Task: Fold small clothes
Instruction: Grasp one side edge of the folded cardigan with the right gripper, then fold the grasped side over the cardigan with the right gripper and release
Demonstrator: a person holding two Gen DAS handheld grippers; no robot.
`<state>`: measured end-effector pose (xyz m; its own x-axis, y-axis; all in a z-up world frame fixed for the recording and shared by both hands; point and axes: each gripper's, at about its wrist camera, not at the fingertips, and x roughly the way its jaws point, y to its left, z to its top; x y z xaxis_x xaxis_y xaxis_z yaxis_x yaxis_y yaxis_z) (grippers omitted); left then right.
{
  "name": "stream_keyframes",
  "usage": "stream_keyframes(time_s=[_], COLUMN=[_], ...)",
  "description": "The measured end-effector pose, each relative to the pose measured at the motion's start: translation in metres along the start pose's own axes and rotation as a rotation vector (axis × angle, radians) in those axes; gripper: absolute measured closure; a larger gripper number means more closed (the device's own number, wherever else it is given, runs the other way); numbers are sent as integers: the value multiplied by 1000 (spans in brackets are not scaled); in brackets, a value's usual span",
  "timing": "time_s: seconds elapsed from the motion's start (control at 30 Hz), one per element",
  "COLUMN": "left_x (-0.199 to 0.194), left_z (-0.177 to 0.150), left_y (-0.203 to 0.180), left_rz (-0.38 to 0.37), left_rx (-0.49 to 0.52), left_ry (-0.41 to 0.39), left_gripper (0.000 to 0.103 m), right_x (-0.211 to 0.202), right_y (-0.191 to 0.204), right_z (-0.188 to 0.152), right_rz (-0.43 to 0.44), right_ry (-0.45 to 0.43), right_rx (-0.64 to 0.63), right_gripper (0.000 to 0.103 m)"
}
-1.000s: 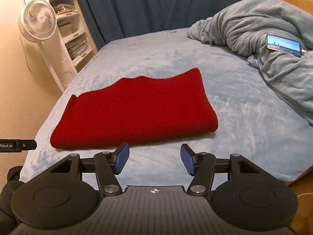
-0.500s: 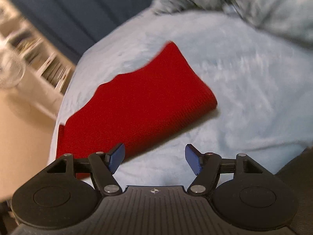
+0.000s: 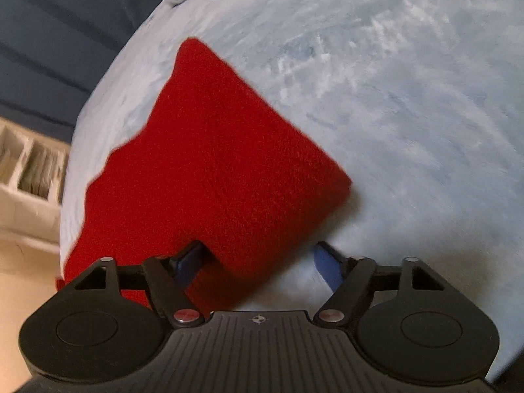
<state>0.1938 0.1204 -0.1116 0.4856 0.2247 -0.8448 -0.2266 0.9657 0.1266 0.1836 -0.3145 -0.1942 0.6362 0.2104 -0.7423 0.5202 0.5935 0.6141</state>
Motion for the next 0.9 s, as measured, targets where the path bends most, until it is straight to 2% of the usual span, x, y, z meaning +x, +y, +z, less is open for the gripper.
stream_keyframes(time_s=[0.07,0.27,0.37,0.43,0.47,0.5,0.57,0.73,0.9], left_x=[7,16,19,22,24,26,31,43,54], left_z=[6,14,12,11,10,9,9,11,15], left_y=[4,18,22,24,25,26,29,38,46], left_rz=[11,26,33,32,33,40,56,74,80], left_rx=[-20,-65,-77,-87,-90,-92,-97,-138,-177], left_ry=[7,17,26,37,43,49,55,71,74], left_gripper=[0,0,0,0,0,0,0,0,0], right_x=[0,0,-6,-5,-5,-7,-15,-33,-13], right_y=[1,-17,-27,-32,-32,-30,-20,3,-13], right_z=[5,14,16,15,14,14,16,25,22], right_rz=[10,59,57,38,55,61,77,132,15], right_ry=[-35,-35,-98,-105,-100,-109,-120,-153,-104], right_rx=[41,172,237,240,220,200,150,40,59], right_gripper=[21,22,28,65,77,81,85,86,86])
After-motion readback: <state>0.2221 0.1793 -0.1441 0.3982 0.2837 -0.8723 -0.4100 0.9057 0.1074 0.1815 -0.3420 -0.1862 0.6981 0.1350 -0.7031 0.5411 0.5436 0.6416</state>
